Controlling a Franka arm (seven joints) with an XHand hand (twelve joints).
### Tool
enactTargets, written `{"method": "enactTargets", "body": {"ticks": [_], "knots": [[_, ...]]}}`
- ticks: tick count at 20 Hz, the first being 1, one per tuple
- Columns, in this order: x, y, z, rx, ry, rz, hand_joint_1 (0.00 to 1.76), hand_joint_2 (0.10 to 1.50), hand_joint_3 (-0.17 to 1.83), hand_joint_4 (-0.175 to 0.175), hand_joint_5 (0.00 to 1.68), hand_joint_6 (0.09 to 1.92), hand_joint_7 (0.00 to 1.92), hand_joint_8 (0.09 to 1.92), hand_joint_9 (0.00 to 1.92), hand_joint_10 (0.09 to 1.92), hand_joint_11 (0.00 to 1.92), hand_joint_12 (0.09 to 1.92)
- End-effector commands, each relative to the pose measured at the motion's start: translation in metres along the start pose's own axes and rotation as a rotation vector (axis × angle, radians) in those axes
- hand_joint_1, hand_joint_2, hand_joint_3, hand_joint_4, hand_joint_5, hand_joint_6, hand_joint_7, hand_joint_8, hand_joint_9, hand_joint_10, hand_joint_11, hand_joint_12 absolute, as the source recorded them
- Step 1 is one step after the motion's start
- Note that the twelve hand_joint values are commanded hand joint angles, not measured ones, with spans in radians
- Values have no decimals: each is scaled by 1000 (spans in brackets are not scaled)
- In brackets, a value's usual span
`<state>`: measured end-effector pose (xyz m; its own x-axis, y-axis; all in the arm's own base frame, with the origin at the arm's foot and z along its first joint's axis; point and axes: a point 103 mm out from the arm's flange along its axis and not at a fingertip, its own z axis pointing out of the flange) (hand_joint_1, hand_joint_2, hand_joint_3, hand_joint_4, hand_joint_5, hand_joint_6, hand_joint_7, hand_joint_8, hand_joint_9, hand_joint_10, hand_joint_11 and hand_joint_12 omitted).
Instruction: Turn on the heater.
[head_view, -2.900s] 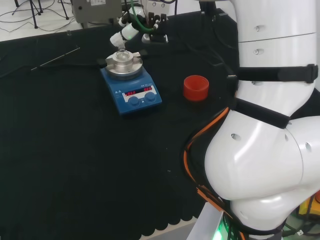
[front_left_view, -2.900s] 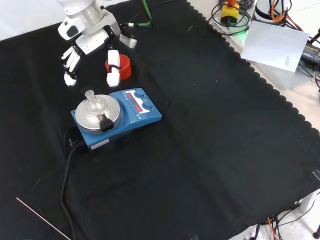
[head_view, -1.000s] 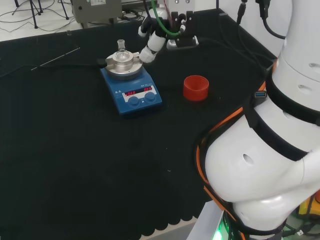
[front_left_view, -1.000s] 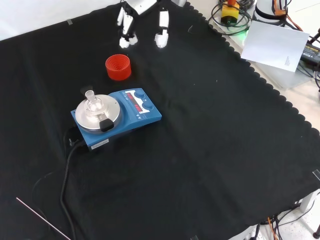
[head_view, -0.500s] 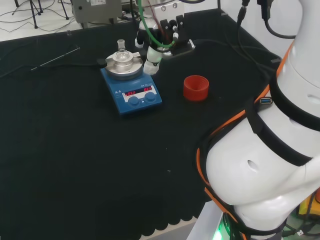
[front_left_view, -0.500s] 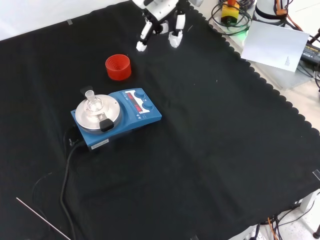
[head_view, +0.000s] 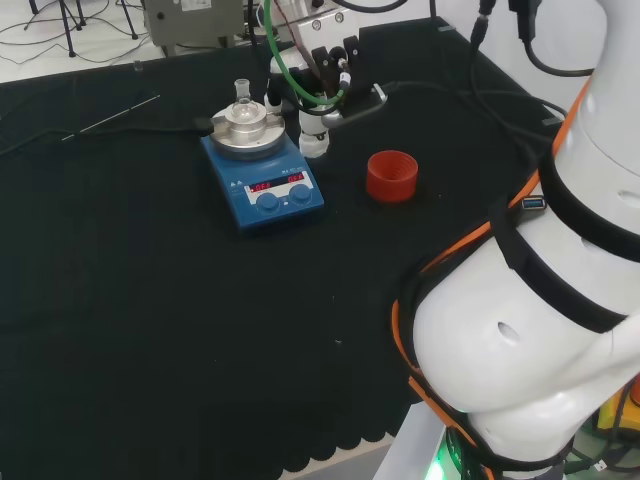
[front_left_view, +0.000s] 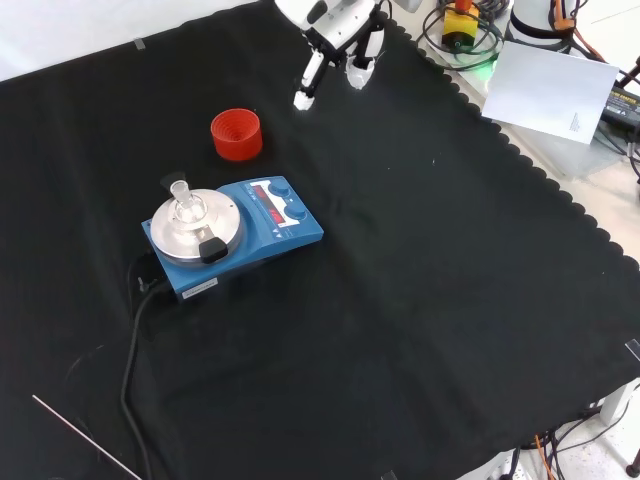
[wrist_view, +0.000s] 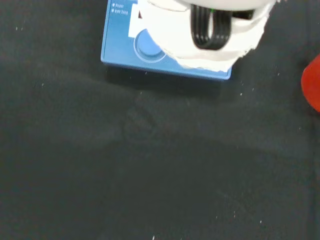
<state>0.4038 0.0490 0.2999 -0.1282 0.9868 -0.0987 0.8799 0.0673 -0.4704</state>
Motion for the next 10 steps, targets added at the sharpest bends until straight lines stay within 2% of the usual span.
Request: {"method": "enactTargets", "body": {"ticks": [1,10], "knots": [[8,5,11,88,-12,-32,1438,669,1015,-25,510,87,1793,1728,1890,1524,1830,1386],[20,22,32,164,-29,-57,1456,646,1055,-10,406,87,1803,1728,1891,1533,1823,1398]]}}
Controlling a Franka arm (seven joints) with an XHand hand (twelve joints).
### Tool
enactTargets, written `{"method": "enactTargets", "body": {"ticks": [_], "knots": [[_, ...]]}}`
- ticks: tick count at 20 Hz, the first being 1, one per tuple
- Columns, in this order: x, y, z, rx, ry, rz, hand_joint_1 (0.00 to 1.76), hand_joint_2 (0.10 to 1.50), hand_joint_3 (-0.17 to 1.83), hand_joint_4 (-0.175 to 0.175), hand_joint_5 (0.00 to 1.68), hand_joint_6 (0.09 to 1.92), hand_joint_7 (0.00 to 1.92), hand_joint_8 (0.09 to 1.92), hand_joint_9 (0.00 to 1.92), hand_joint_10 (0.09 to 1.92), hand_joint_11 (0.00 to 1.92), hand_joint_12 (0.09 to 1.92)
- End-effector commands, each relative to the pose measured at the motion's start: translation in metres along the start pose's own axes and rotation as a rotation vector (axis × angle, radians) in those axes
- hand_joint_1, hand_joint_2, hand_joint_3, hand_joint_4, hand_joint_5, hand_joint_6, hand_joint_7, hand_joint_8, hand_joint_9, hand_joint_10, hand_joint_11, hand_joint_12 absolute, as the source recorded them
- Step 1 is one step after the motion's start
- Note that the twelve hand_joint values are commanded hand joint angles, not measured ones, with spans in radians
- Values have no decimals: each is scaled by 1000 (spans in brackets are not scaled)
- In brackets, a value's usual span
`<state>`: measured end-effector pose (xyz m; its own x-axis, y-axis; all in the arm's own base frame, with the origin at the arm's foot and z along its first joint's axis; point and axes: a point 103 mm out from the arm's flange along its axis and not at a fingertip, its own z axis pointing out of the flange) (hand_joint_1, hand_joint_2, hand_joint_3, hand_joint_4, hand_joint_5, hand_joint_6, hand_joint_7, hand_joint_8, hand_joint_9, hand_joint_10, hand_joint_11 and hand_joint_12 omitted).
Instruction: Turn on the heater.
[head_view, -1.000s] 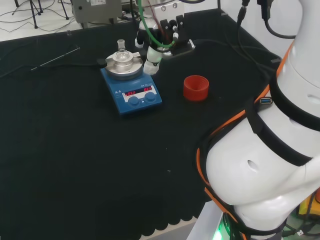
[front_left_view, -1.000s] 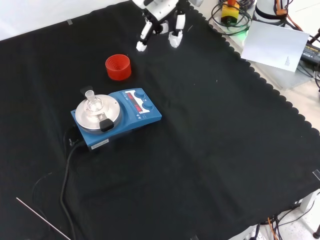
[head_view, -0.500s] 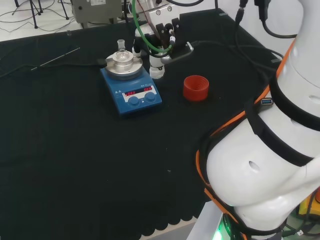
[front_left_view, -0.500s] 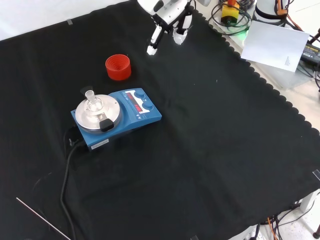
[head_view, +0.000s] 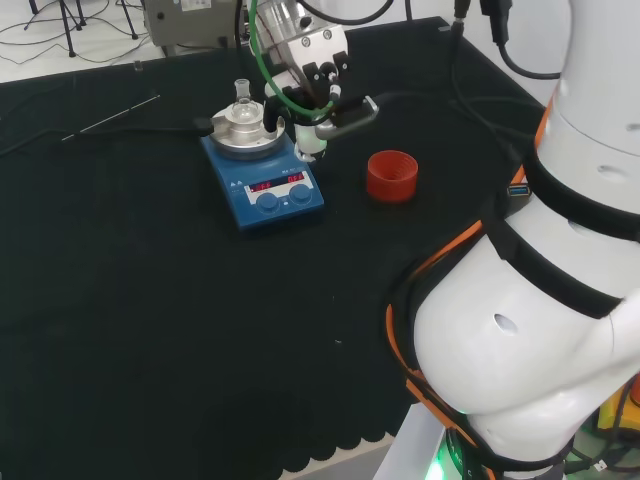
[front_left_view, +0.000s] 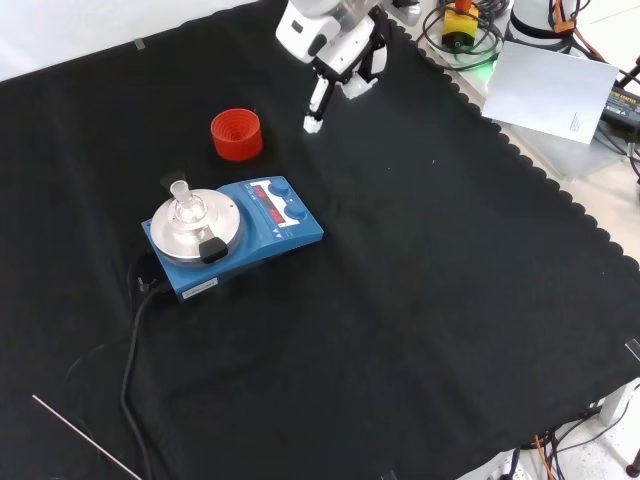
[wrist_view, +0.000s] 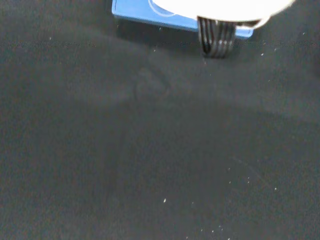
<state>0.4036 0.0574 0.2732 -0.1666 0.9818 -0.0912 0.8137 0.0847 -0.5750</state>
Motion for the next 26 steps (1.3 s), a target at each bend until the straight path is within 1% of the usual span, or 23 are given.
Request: {"method": "enactTargets", "body": {"ticks": [1,15,26], "knots": [[9,13,10,48,-15,-22,1456,645,1057,-9,399,87,1803,1728,1892,1533,1823,1398],[10,50,29,105,-13,-43,1458,635,1078,-2,378,87,1805,1728,1892,1533,1820,1399],[-3,81,37,144,1,-47,1457,632,1086,-1,377,87,1805,1726,1892,1533,1818,1399]]}}
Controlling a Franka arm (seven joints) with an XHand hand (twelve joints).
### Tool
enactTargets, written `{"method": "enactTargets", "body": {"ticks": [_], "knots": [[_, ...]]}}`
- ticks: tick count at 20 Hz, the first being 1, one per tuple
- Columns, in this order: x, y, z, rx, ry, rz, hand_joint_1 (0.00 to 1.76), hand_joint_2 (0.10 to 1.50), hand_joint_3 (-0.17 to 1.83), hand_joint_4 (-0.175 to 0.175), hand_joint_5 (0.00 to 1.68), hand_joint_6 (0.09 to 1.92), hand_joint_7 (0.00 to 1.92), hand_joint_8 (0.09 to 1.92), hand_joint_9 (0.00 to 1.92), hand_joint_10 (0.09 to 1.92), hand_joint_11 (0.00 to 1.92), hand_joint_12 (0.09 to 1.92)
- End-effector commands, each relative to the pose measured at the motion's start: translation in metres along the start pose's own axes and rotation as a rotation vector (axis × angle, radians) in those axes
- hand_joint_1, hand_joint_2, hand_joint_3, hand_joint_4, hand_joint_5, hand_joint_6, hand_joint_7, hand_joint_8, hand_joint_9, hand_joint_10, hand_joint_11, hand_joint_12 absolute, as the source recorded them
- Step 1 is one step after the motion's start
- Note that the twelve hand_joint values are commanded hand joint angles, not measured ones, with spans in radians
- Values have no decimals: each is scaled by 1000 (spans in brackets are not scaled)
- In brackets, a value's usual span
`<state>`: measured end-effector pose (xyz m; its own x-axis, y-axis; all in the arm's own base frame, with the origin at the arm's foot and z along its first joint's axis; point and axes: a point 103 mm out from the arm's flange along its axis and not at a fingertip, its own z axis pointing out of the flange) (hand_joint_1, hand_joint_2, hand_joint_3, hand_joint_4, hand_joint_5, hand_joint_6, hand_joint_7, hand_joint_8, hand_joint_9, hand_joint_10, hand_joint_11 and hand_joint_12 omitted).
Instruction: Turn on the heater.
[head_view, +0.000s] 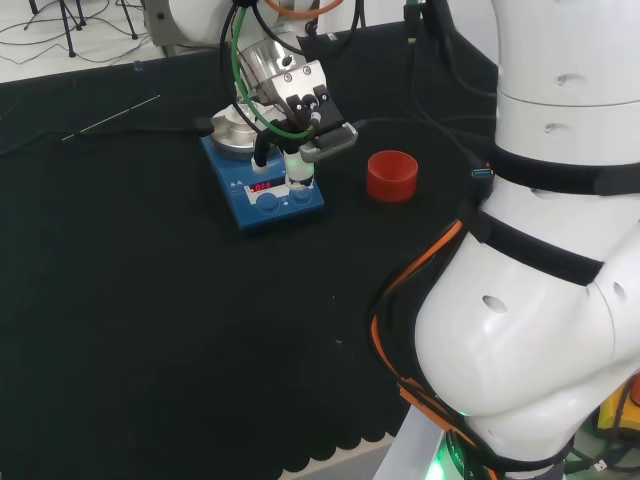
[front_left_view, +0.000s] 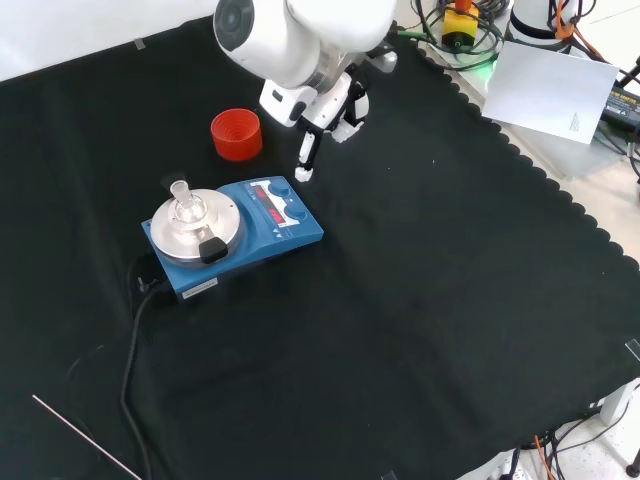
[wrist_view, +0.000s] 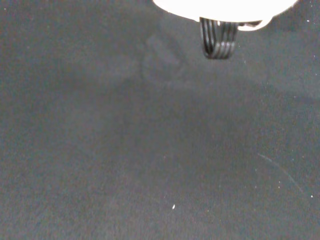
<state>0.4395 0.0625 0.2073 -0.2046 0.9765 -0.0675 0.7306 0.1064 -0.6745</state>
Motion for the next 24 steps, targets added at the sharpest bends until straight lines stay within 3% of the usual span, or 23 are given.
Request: {"method": "enactTargets", "body": {"ticks": [1,9,24], "knots": [[-10,15,4,24,10,-4,1457,632,1087,-1,377,87,1805,1726,1892,1533,1818,1399],[-23,26,13,45,31,-8,1454,631,1091,0,379,87,1805,1726,1891,1532,1818,1399],[-19,34,21,75,22,-29,1452,629,1096,0,382,87,1800,1726,1889,1530,1816,1398]]}}
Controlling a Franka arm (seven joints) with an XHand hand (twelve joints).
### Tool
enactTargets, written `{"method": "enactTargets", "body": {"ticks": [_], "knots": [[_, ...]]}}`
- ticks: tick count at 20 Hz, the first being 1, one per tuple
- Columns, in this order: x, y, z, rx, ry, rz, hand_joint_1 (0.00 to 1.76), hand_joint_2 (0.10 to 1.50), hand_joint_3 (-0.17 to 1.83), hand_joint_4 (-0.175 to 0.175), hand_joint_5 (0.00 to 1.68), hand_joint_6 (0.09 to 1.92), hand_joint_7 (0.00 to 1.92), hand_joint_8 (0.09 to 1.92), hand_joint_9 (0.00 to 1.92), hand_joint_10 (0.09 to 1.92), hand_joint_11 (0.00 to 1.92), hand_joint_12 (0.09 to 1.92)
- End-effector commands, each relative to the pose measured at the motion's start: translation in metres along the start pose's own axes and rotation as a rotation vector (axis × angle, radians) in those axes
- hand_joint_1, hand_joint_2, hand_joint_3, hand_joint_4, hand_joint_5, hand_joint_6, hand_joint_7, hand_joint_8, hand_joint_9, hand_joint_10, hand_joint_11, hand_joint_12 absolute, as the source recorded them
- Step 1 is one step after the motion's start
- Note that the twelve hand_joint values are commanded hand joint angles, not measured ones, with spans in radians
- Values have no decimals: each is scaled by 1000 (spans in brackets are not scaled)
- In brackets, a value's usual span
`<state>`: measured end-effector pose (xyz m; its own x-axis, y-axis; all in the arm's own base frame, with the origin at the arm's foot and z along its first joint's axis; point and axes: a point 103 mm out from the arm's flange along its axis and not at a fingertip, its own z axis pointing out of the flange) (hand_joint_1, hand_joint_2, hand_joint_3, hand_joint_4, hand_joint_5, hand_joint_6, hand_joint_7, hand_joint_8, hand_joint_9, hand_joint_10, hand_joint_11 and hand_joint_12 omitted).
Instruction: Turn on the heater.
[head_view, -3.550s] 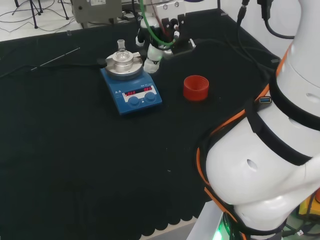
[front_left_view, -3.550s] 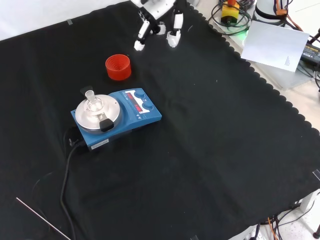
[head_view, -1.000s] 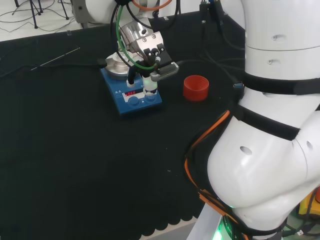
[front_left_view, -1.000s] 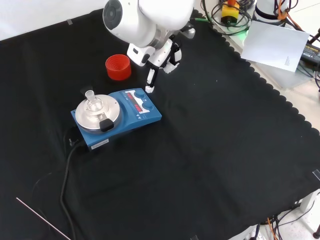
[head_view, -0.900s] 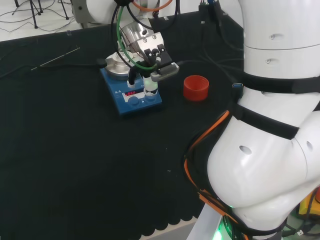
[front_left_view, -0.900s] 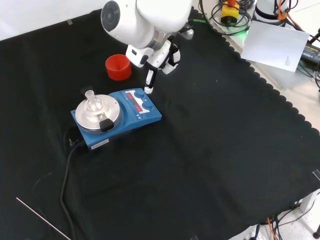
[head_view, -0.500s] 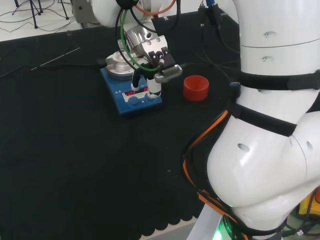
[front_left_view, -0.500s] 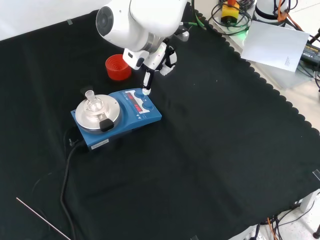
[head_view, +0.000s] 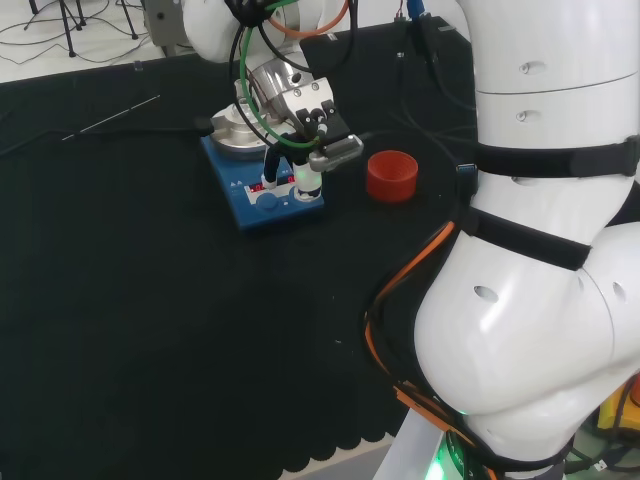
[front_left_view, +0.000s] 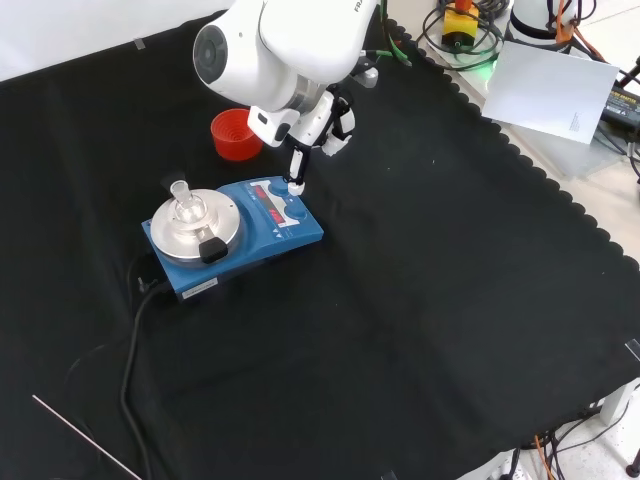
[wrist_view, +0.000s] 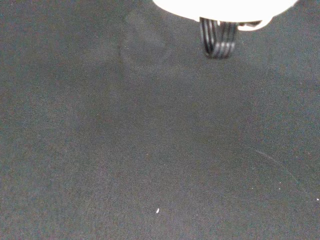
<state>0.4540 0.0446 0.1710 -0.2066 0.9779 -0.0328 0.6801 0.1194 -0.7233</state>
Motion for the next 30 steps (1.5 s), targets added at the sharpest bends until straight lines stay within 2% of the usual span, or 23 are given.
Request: {"method": "enactTargets", "body": {"ticks": [1,30], "knots": [[-1,2,2,10,-1,-3,1452,629,1097,0,382,87,1800,1726,1889,1529,1816,1398],[7,20,11,35,2,-12,1452,627,1103,1,387,87,1799,1726,1887,1527,1815,1395]]}}
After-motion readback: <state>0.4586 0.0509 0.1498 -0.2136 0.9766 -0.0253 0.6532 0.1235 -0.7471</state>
